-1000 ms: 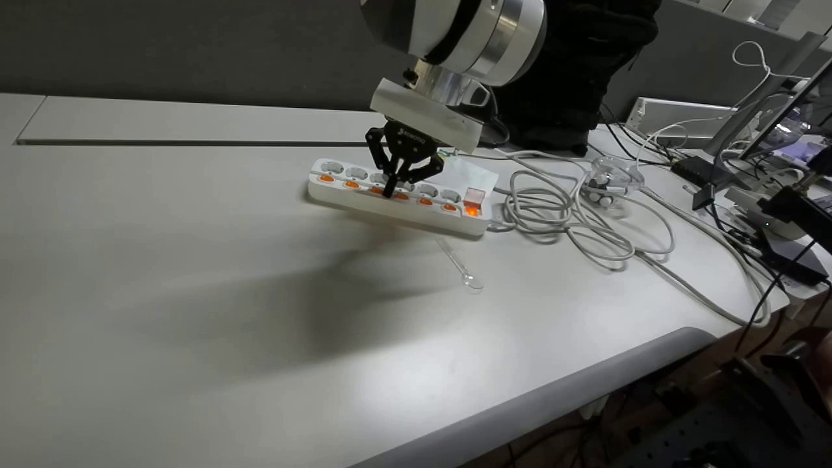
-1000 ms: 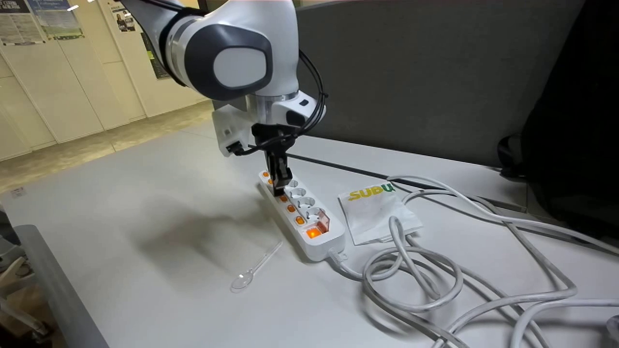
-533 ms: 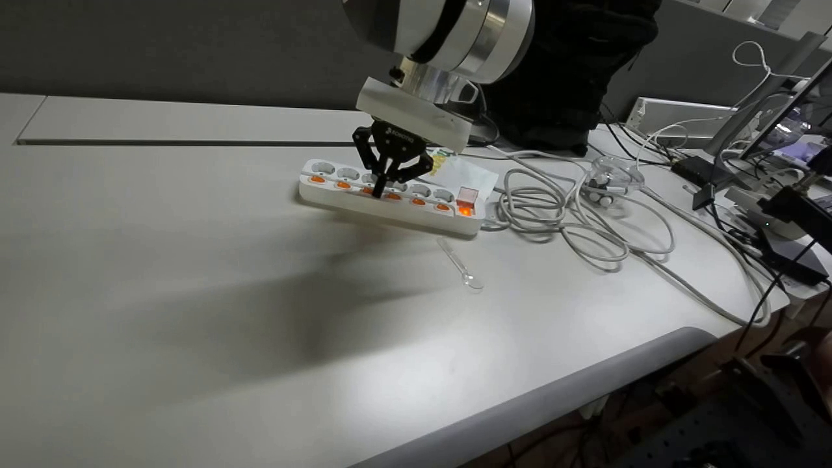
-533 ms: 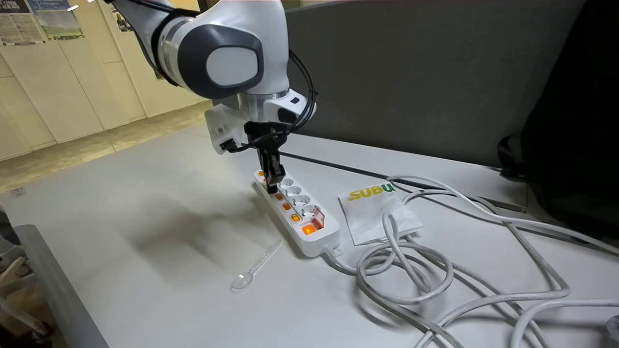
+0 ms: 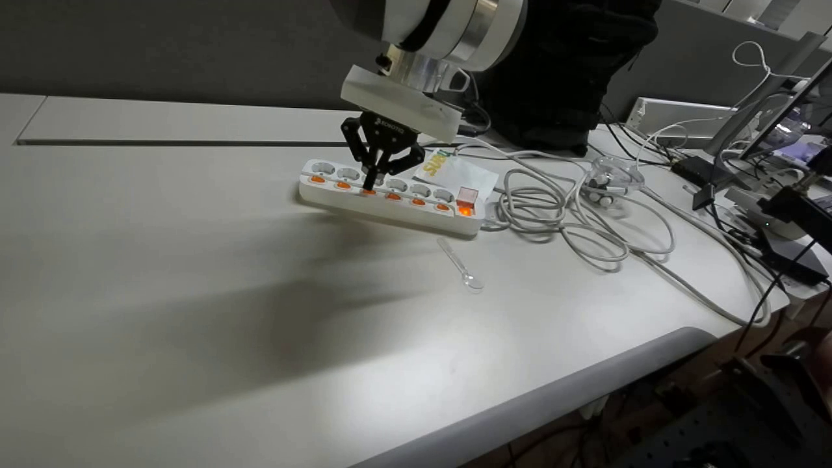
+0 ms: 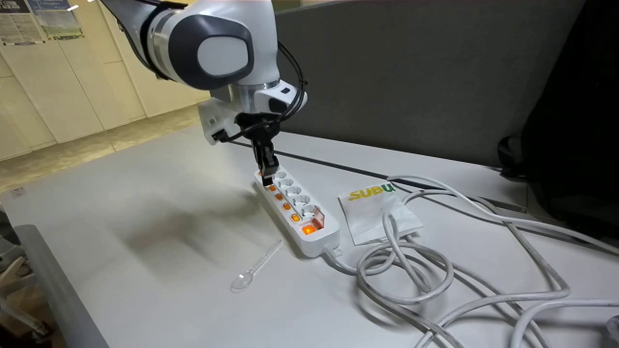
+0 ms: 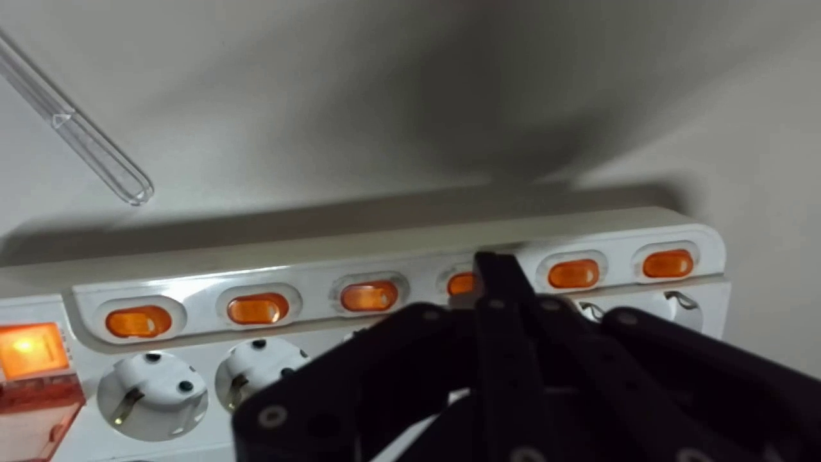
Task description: Turn off the third switch from the left on the adapter
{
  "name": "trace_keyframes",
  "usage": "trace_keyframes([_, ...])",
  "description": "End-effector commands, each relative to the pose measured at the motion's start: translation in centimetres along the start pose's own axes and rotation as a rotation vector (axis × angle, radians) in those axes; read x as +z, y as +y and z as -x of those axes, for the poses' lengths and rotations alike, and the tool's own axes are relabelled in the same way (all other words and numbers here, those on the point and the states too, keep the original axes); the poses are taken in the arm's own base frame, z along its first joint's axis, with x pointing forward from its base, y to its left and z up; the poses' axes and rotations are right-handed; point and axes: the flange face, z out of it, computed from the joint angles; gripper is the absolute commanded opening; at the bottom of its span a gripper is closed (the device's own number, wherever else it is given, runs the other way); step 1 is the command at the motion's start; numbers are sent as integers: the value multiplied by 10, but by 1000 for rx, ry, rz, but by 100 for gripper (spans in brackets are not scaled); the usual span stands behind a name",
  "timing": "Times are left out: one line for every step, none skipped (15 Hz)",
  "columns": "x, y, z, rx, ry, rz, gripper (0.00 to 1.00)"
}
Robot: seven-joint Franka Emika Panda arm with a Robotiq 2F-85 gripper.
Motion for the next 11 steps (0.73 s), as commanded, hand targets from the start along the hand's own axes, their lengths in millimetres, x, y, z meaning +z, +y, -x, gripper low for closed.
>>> trace_keyframes([-8,5,-1,34,9,5,0])
trace_keyframes([-8,6,-3,37,9,6,0])
trace_keyframes([-7,7,-4,37,8,6,0])
trace_keyframes([-6,8,-5,35,6,7,0])
trace_keyframes([-6,8,-5,36,4,5,0])
trace_keyframes([-7,7,-5,28,1,-2,0])
trace_keyframes([-7,7,-3,25,-6,-12,0])
trace_keyframes([-8,5,-2,39,-7,-13,0])
trace_keyframes([-7,3,0,46,-18,-13,0])
trace_keyframes([-7,2,1,54,-13,-13,0])
trace_keyframes([-6,0,4,72,-16,-12,0])
